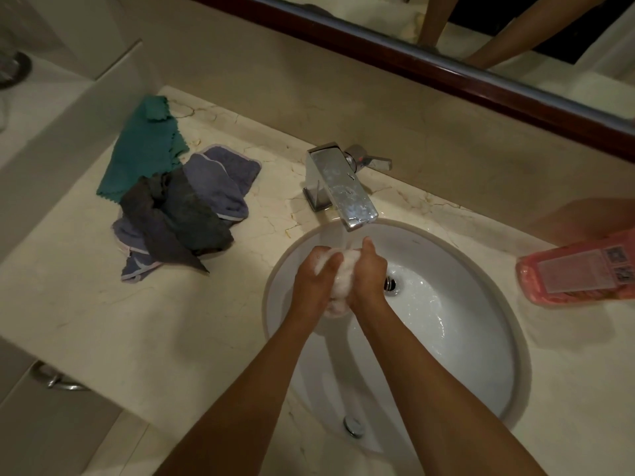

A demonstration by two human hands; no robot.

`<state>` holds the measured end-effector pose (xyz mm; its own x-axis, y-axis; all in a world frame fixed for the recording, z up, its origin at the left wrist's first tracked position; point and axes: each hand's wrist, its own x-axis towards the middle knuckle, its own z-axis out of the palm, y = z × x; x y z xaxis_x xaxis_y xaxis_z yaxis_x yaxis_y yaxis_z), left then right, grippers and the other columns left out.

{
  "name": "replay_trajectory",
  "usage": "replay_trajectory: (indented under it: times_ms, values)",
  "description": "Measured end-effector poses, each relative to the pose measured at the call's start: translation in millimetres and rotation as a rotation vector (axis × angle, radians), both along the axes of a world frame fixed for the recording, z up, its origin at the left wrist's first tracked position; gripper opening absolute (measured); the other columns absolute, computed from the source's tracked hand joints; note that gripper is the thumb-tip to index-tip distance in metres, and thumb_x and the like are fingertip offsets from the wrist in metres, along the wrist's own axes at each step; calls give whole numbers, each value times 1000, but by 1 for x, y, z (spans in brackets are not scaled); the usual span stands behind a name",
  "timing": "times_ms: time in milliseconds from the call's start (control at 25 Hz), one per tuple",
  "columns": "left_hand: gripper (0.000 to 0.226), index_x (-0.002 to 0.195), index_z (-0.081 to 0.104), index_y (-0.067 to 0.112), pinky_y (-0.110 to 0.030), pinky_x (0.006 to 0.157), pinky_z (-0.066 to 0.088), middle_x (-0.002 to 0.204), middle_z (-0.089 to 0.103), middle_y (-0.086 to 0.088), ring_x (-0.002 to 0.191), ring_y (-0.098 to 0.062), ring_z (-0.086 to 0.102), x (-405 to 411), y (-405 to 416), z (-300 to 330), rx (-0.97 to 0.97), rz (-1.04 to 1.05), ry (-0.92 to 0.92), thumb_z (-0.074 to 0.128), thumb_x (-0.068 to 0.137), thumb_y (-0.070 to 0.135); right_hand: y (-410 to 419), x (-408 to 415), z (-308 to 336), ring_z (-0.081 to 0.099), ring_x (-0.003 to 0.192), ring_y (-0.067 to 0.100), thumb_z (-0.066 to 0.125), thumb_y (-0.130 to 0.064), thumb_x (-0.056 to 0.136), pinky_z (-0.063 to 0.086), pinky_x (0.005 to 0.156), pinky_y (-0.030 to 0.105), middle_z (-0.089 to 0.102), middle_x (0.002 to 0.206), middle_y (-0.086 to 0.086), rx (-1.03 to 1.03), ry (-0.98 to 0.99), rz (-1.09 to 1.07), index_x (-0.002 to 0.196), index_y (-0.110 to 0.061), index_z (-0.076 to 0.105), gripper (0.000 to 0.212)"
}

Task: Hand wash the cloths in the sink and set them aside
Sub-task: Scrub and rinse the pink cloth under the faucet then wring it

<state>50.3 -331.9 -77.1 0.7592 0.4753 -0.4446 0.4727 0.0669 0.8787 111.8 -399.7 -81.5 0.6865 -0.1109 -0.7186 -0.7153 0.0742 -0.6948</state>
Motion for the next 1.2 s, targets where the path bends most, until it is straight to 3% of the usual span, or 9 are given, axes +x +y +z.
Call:
replay_trajectory:
  times_ms: [160,280,360,560,680,880,1040,1120,1200]
  values:
    - [29,121,63,16,-27,89,50,112,66,-1,104,-18,64,4,2,-1,47,175,-45,52,103,36,-4,-2,5,72,100,29,49,-47,101,58,86,40,76,101,12,262,23,7,111,-11,70,43]
    - [25,122,60,17,-10,78,48,112,65,-1,104,-17,64,5,2,0,74,247,-152,49,105,31,-8,-8,4,65,119,23,50,-50,100,51,103,42,66,132,8,256,-23,155,136,-20,60,48]
    - [26,129,56,20,-7,77,47,115,63,2,107,-15,63,3,-2,0,2,223,-159,49,105,29,-7,-13,3,61,124,24,48,-49,102,47,108,46,61,139,6,274,-20,185,142,-23,53,48]
    - [39,140,49,30,-19,82,54,137,56,2,121,-18,58,-3,-4,0,-272,124,-138,47,105,14,-9,-12,3,70,106,25,49,-27,106,58,91,42,71,118,11,163,-172,85,116,-25,66,20]
    - [25,122,64,31,-30,85,56,127,68,-3,109,-21,68,3,-6,5,-402,231,-69,47,104,29,-12,-21,-2,74,91,15,50,-23,105,59,74,27,77,98,1,85,-242,125,101,-32,71,23]
    - [25,110,67,23,-24,76,53,104,68,3,89,-12,65,12,-21,0,-22,243,44,50,103,40,-6,-22,3,71,93,26,52,-26,102,58,86,42,73,99,9,35,-182,56,89,-27,70,23]
    - [16,92,68,28,-20,65,48,84,64,15,80,-5,62,17,-20,-2,43,262,-33,55,101,30,-4,-12,9,65,66,21,60,-24,98,57,66,34,68,66,2,24,-65,-81,76,-16,67,24]
    - [24,77,66,28,-27,67,54,77,68,10,76,-13,67,21,-19,0,43,272,-27,57,100,30,-6,-8,11,65,64,23,62,-26,97,56,67,35,67,70,7,39,13,-115,77,-11,66,25]
    - [26,81,69,22,-34,75,58,83,73,-5,80,-22,71,24,-18,-3,0,260,4,58,100,37,-9,-4,13,71,78,31,62,-34,96,59,78,40,73,87,15,108,108,-109,92,-6,68,29]
